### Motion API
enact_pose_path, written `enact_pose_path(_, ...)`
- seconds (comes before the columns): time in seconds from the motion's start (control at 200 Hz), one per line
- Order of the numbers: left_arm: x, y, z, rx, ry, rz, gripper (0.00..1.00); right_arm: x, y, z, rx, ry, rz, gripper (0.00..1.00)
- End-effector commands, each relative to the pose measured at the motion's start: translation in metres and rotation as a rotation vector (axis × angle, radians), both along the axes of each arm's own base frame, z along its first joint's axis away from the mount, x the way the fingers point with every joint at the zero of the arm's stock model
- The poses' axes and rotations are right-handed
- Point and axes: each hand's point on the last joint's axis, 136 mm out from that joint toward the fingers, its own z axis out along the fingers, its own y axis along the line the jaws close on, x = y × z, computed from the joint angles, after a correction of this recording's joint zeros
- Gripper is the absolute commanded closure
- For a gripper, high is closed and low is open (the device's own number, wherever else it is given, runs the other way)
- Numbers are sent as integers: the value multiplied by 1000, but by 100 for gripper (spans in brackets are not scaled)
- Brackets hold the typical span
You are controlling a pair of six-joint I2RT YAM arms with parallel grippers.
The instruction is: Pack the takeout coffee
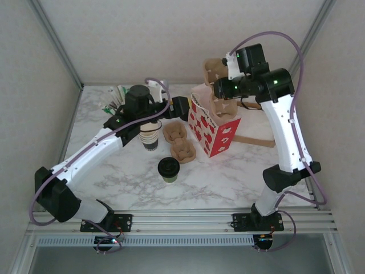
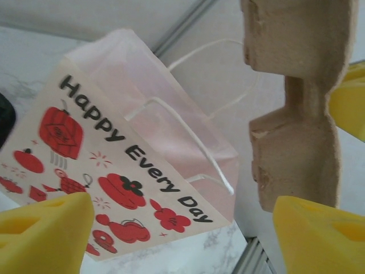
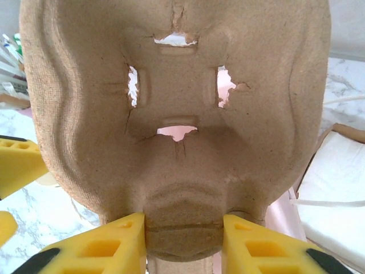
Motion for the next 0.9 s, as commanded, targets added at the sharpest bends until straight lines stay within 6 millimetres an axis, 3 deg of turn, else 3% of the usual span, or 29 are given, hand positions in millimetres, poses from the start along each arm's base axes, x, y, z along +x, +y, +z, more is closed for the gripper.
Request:
enact_pose_path(0.0, -5, -20, 13, -37, 1, -80, 26, -2, -1, -2, -22, 22, 39, 66)
enact_pose_path(0.35, 7, -32, 0, -25, 33, -81, 61, 17, -3, -34, -81, 115, 36, 66)
enact_pose_path(0.596, 3, -27, 9, -34, 17, -65, 71, 20, -1, -47, -99, 153, 50, 66)
enact_pose_path(0.696, 1, -23, 14, -35, 10, -56, 69, 20, 1, -51, -100, 166, 57, 66)
enact_pose_path(0.791, -1, -18, 20, -34, -4, -36, 45, 22, 1, -53, -102, 172, 55, 66)
enact_pose_path(0.896, -1, -17, 29, -49, -16, -28, 33, 23, 1, -55, -107, 172, 54, 66)
